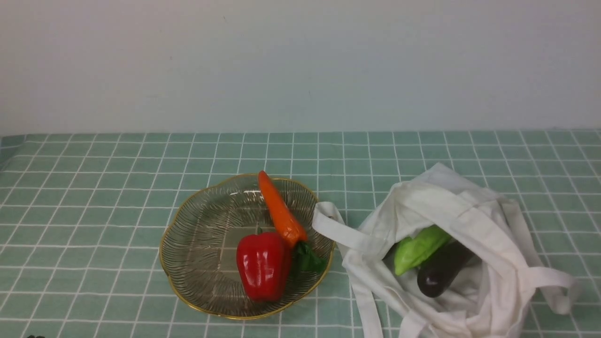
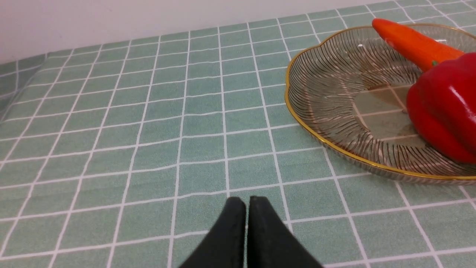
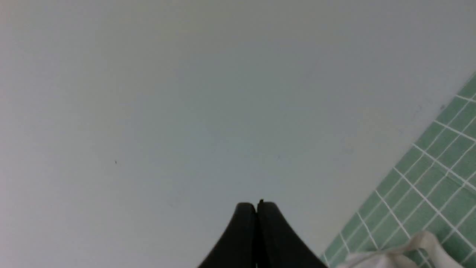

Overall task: Take vegetables from cloth bag on blue coffee tablecloth place on plate.
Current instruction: 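Reach into the white cloth bag and grasp a vegetable inside with the right gripper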

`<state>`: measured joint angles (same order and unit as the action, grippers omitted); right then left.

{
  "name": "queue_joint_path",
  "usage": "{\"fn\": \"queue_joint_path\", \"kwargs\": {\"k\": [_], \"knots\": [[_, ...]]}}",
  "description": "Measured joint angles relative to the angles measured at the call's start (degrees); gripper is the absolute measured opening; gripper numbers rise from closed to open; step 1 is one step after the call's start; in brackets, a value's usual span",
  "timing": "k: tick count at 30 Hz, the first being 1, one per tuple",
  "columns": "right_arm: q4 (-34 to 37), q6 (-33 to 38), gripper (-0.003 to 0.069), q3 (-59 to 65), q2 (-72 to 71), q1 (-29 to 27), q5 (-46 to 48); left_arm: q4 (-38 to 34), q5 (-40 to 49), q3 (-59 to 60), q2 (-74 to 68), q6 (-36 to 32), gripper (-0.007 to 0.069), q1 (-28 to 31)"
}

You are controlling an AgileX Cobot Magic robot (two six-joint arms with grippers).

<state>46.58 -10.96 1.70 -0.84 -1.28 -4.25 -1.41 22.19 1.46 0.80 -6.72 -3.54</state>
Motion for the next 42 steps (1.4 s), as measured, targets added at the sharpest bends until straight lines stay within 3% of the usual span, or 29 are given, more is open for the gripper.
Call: {"fn": "queue_joint_path", "kwargs": {"k": [5, 12, 15, 18, 20, 24, 27, 32, 37, 42], "knots": [[-0.60, -0.89, -0.0014, -5.27, 0.10, 0.31, 1.25, 0.00, 0.00, 0.00, 0.00, 0.00, -0.0008, 0.00], [-17.03, 7.65, -0.0014, -30.39, 22.38, 1.50, 32.08, 0.00, 0.00, 0.00, 0.00, 0.00, -0.0008, 0.00], [-19.06, 12.73, -0.0014, -37.29, 36.59, 1.61, 46.65, 0.00, 0.00, 0.00, 0.00, 0.00, -0.0008, 0.00], [-16.54, 18.22, -0.0014, -40.78, 47.95, 1.87, 53.73, 0.00, 0.00, 0.00, 0.00, 0.00, -0.0008, 0.00], [-14.56, 20.73, -0.0014, -41.41, 51.28, 2.40, 54.61, 0.00, 0.00, 0.00, 0.00, 0.00, -0.0008, 0.00], [-5.59, 30.68, -0.0012, -42.43, 63.79, 9.49, 53.21, 0.00, 0.00, 0.00, 0.00, 0.00, -0.0008, 0.00], [-5.60, 30.83, -0.0010, -42.43, 70.16, 15.08, 48.95, 0.00, 0.00, 0.00, 0.00, 0.00, -0.0008, 0.00], [-8.06, 25.46, 0.0013, -42.76, 76.85, 18.14, 43.33, 0.00, 0.00, 0.00, 0.00, 0.00, -0.0008, 0.00], [-12.92, 20.75, 0.0118, -44.94, 82.55, 18.24, 40.88, 0.00, 0.00, 0.00, 0.00, 0.00, -0.0008, 0.00], [-16.40, 13.22, 0.0375, -47.16, 89.33, 18.24, 39.47, 0.00, 0.00, 0.00, 0.00, 0.00, -0.0008, 0.00]]}}
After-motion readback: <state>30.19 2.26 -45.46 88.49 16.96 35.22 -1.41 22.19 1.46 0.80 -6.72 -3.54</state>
